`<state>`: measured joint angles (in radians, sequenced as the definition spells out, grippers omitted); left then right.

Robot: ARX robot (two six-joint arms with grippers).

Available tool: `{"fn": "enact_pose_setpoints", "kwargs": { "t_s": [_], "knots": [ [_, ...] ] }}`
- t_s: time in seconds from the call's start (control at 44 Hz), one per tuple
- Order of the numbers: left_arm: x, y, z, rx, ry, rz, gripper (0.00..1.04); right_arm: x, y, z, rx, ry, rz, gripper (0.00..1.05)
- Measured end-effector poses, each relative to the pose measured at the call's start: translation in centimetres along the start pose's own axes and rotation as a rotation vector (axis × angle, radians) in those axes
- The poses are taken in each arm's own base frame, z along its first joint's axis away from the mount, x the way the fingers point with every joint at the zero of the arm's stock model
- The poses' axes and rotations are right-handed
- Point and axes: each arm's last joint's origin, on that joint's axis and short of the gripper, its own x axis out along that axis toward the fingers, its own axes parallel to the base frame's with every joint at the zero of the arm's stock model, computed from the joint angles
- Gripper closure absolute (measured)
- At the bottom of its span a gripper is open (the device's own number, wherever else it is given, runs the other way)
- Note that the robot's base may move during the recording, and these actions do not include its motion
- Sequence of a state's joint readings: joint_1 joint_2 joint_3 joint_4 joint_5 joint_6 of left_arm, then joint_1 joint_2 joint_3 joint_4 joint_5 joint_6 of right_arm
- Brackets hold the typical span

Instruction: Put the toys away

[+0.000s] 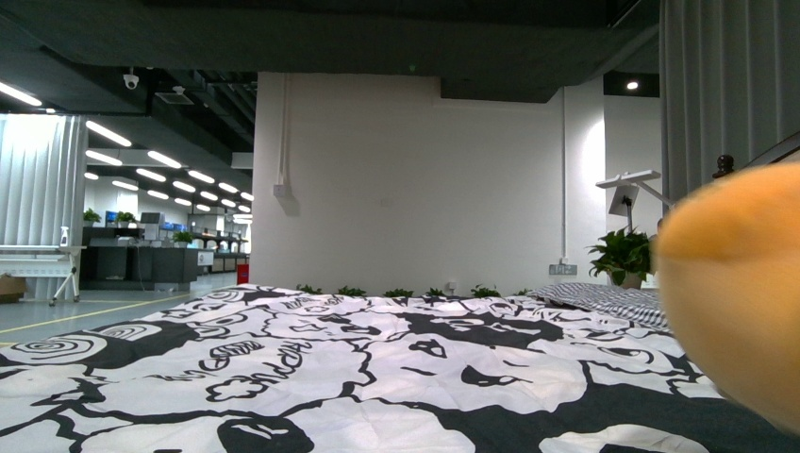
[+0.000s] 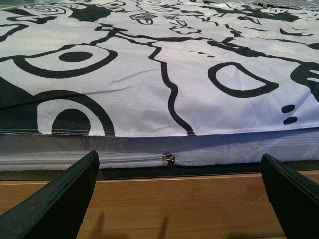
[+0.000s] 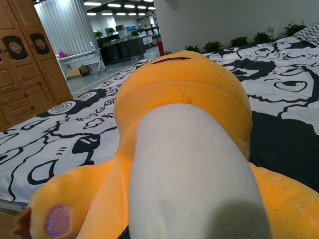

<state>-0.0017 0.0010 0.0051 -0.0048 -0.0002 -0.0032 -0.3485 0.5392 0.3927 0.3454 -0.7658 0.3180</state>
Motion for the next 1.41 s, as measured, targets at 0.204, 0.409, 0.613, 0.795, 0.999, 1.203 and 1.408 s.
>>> {"fn": "enact_pose_setpoints", "kwargs": {
  "t_s": [0.204, 0.409, 0.613, 0.795, 0.999, 1.203, 1.408],
  "knots": [
    [0.0, 0.0, 0.0, 0.000, 0.000, 0.000, 0.06, -1.6, 0.4, -3.1, -0.006, -0.011, -0.020, 0.95],
    [0.0, 0.0, 0.0, 0.000, 0.000, 0.000, 0.06, -2.0, 0.6, -3.5, -0.016, -0.019, -0.017, 0.95],
    [0.0, 0.0, 0.0, 0.000, -0.001, 0.004, 0.06, -1.9, 0.6, -3.5, -0.015, -0.017, -0.013, 0.95],
    [0.0, 0.0, 0.0, 0.000, -0.001, 0.005, 0.06, -1.9, 0.5, -3.5, -0.015, -0.019, -0.019, 0.95],
    [0.0, 0.0, 0.0, 0.000, 0.000, 0.000, 0.06, -2.0, 0.5, -3.5, -0.017, -0.022, -0.027, 0.95],
    [0.0, 0.0, 0.0, 0.000, 0.000, 0.002, 0.06, -2.0, 0.5, -3.5, -0.017, -0.021, -0.023, 0.95],
    [0.0, 0.0, 0.0, 0.000, 0.001, 0.001, 0.06, -2.0, 0.5, -3.5, -0.016, -0.020, -0.023, 0.95]
  ]
}}
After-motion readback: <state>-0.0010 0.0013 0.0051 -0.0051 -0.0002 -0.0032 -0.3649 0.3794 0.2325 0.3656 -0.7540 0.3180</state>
